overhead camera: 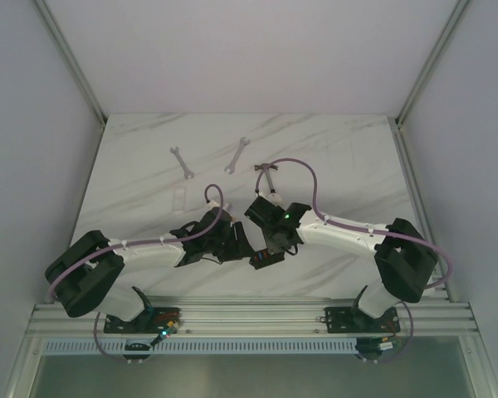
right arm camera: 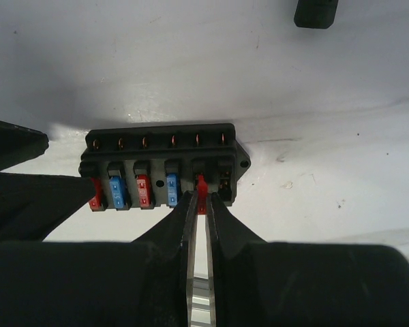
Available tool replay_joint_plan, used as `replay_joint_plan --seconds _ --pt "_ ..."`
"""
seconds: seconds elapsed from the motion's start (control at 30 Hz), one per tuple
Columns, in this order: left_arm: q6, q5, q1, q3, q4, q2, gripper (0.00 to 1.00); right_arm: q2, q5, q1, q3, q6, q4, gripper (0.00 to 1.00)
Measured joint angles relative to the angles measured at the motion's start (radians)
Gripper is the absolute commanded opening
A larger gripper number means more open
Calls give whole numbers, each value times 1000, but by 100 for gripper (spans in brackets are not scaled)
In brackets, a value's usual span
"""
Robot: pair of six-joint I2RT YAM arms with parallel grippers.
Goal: Snap on the fuse box
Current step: Install the fuse at the fuse box base.
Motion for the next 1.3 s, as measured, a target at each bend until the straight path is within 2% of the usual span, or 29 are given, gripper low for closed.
replay_joint_plan --seconds 1.3 --pt "0 0 -4 0 0 1 58 61 29 32 25 -5 -21 0"
